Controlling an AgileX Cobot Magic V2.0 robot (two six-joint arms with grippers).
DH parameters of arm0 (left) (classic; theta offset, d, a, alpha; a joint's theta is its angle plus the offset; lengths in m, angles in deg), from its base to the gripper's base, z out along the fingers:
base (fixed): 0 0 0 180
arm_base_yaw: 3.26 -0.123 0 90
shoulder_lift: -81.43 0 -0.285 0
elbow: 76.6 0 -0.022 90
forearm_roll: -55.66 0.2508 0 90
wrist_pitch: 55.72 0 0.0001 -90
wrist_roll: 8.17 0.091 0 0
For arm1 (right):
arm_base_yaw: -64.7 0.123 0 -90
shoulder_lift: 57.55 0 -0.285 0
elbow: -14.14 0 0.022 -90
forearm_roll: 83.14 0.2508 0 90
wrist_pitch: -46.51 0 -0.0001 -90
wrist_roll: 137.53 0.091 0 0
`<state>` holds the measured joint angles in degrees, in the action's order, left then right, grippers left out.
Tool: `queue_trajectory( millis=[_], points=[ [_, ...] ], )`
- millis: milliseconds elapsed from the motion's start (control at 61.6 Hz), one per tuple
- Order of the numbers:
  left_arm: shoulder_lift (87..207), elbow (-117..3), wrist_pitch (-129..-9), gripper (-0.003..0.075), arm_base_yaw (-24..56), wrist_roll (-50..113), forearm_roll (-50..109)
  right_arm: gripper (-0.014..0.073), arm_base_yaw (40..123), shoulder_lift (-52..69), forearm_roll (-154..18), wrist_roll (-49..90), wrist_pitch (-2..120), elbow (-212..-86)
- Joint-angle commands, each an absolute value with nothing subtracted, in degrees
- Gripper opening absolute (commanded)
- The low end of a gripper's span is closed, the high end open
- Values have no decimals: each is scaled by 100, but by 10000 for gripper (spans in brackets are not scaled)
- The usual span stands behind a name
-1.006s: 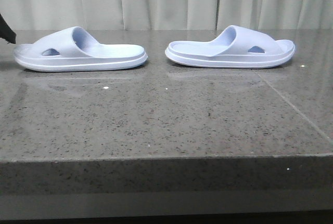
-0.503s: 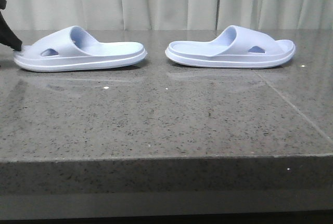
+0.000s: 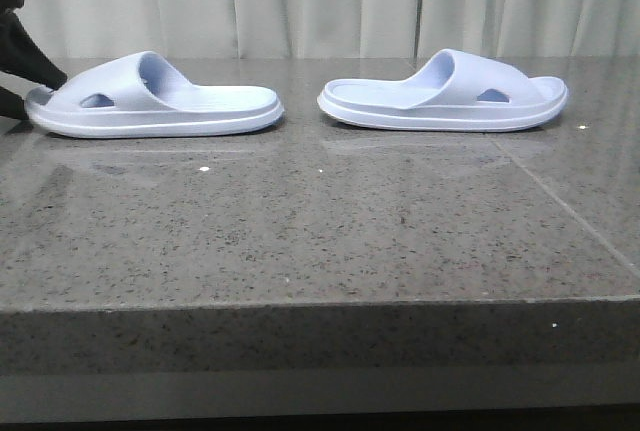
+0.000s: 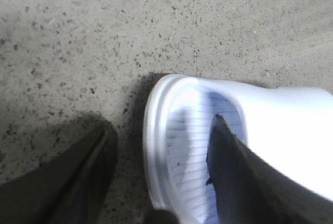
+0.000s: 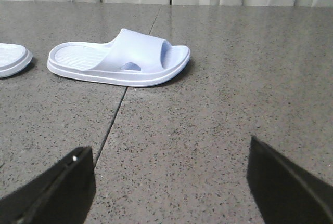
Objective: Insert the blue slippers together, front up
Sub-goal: 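Move the left gripper down to the heel of the slipper nearest it and grasp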
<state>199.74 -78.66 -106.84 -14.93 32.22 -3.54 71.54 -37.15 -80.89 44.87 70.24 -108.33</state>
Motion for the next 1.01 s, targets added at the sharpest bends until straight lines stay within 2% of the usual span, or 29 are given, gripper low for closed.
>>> queue_trajectory(
  millis=[0, 130, 325, 552, 682, 795, 811, 925, 990],
  points=[
    [19864, -7942, -10821, 398, -1439, 3204, -313, 613, 7143, -3603, -8163, 4453, 6585, -11043],
    [19883, -7942, -10795, 395, -1357, 3213, -268, 613, 7143, -3603, -8163, 4453, 6585, -11043],
    [19883, -7942, -10618, 332, -1198, 3213, -172, 613, 7143, -3603, -8163, 4453, 6585, -11043],
    [19894, -7942, -10557, 321, -1125, 3213, -172, 613, 7143, -3603, -8163, 4453, 6585, -11043],
    [19936, -7942, -10570, 285, -1085, 3213, -185, 613, 7143, -3603, -8163, 4453, 6585, -11043],
    [20105, -7942, -10640, 191, -1061, 3213, -211, 613, 7143, -3603, -8163, 4453, 6585, -11043],
    [20142, -7942, -10670, 146, -1061, 3213, -225, 613, 7143, -3603, -8163, 4453, 6585, -11043],
    [20248, -7942, -10758, -22, -1061, 3228, -335, 613, 7143, -3603, -8163, 4453, 6585, -11043],
    [20248, -7942, -10783, -20, -1061, 3228, -367, 613, 7143, -3603, -8163, 4453, 6585, -11043]
  ],
)
